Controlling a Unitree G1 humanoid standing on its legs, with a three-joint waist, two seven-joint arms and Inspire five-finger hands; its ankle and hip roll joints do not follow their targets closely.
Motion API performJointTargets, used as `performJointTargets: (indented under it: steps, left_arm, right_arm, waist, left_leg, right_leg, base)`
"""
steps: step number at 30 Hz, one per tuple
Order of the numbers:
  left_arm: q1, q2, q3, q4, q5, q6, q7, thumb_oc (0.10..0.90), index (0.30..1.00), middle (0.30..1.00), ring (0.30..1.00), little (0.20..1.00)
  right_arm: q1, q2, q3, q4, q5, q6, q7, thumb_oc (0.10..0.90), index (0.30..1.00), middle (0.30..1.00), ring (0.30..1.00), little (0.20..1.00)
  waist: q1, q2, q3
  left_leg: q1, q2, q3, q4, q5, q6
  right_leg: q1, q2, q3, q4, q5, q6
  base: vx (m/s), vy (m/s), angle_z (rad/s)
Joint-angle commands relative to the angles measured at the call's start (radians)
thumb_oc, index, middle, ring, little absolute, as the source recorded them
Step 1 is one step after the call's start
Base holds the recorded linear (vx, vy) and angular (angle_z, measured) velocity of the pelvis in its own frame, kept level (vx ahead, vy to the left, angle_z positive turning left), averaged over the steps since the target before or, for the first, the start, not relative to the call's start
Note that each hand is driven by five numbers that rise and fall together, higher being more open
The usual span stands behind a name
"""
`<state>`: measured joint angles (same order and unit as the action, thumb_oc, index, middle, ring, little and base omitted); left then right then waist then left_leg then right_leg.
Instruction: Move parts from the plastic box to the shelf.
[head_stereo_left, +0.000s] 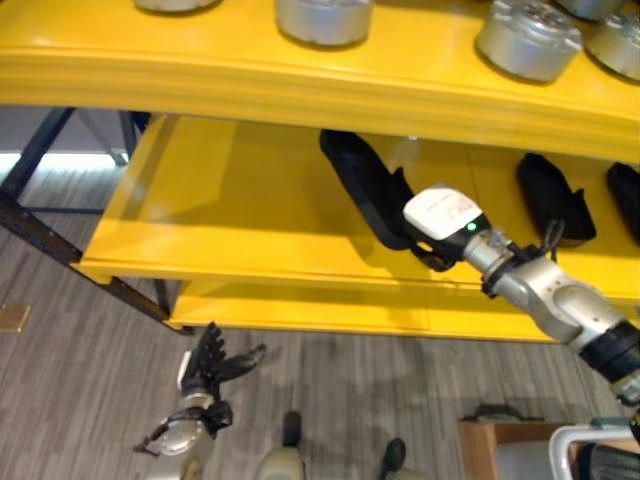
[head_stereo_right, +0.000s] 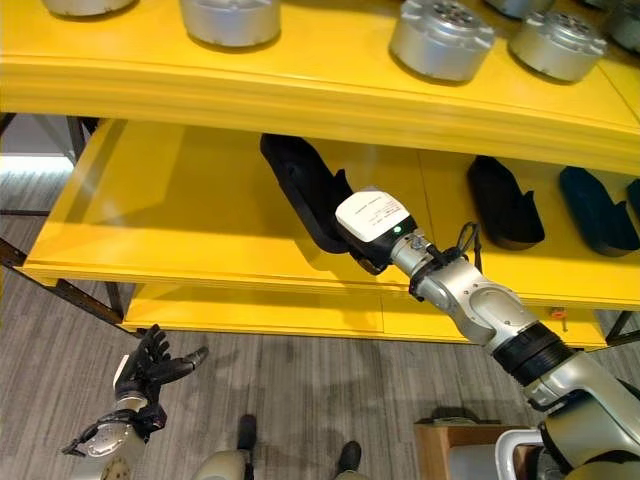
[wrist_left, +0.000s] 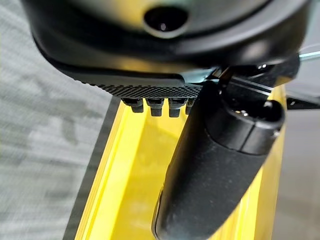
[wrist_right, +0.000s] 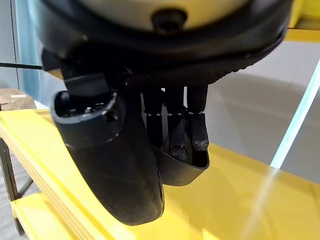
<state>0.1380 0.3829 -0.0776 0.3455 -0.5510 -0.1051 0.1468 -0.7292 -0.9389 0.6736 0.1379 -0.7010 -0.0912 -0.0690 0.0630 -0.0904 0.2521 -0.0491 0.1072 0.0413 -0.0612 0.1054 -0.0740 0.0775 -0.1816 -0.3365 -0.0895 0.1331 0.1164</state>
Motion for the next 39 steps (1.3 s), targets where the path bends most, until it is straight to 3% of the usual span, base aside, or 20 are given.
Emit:
performJointTargets:
  steps: [1,10,17,27,30,39]
  left_arm:
    - [-0.072,0.023,-0.056,-0.043,-0.011,-0.073,-0.013,0.9,1.0,1.0,1.0,1.0]
    - [-0.053,0.03,-0.062,-0.052,-0.021,-0.071,-0.019,0.9,1.0,1.0,1.0,1.0]
    - [-0.042,0.034,-0.07,-0.058,-0.039,-0.077,-0.023,0.9,1.0,1.0,1.0,1.0]
    - [-0.066,0.069,-0.118,-0.099,-0.064,-0.101,-0.032,0.9,1.0,1.0,1.0,1.0]
    - [-0.095,0.09,-0.137,-0.125,-0.068,-0.113,-0.03,0.9,1.0,1.0,1.0,1.0]
    - [-0.147,0.092,-0.168,-0.125,-0.068,-0.121,-0.017,0.9,1.0,1.0,1.0,1.0]
  right_arm:
    - [-0.2,-0.046,-0.046,-0.011,0.048,0.022,-0.083,0.4,0.3,0.3,0.3,0.3]
    - [-0.273,0.007,0.011,0.033,0.061,0.029,-0.079,0.4,0.3,0.3,0.3,0.3]
    - [-0.328,0.077,0.049,0.14,0.051,0.055,-0.084,0.4,0.3,0.3,0.3,0.3]
    - [-0.488,0.176,0.159,0.456,0.011,0.114,-0.092,0.4,0.3,0.3,0.3,0.3]
    - [-0.573,0.218,0.185,0.611,0.02,0.142,-0.112,0.4,0.3,0.3,0.3,0.3]
    - [-0.636,0.266,0.172,0.771,0.065,0.175,-0.16,0.4,0.3,0.3,0.3,0.3]
  waist:
    - [0.011,0.046,-0.13]
    - [0.02,0.074,-0.124]
    - [0.03,0.094,-0.106]
    - [0.063,0.137,-0.021]
    - [0.083,0.158,0.045]
    - [0.103,0.166,0.108]
  left_leg:
    - [0.042,0.12,-0.02,-0.026,-0.013,-0.057]
    - [0.043,0.141,-0.012,-0.026,0.003,-0.067]
    - [0.02,0.133,-0.013,-0.026,0.008,-0.065]
    - [-0.069,0.1,-0.022,-0.02,0.03,-0.054]
    - [-0.139,0.079,-0.039,0.025,0.028,-0.044]
    - [-0.204,0.061,-0.062,0.081,0.013,-0.032]
  right_leg:
    - [-0.036,-0.057,0.008,0.124,-0.132,0.039]
    - [-0.048,-0.042,-0.007,0.163,-0.161,0.022]
    - [-0.075,-0.058,-0.021,0.179,-0.155,0.027]
    - [-0.185,-0.105,-0.024,0.233,-0.138,0.035]
    - [-0.244,-0.134,-0.022,0.28,-0.136,0.034]
    - [-0.289,-0.15,-0.016,0.307,-0.132,0.034]
  base:
    - [0.02,-0.095,-0.07]
    - [0.01,-0.053,-0.03]
    - [-0.02,0.012,0.04]
    - [-0.07,0.053,0.05]
    - [-0.12,0.077,0.04]
    - [-0.03,0.024,0.04]
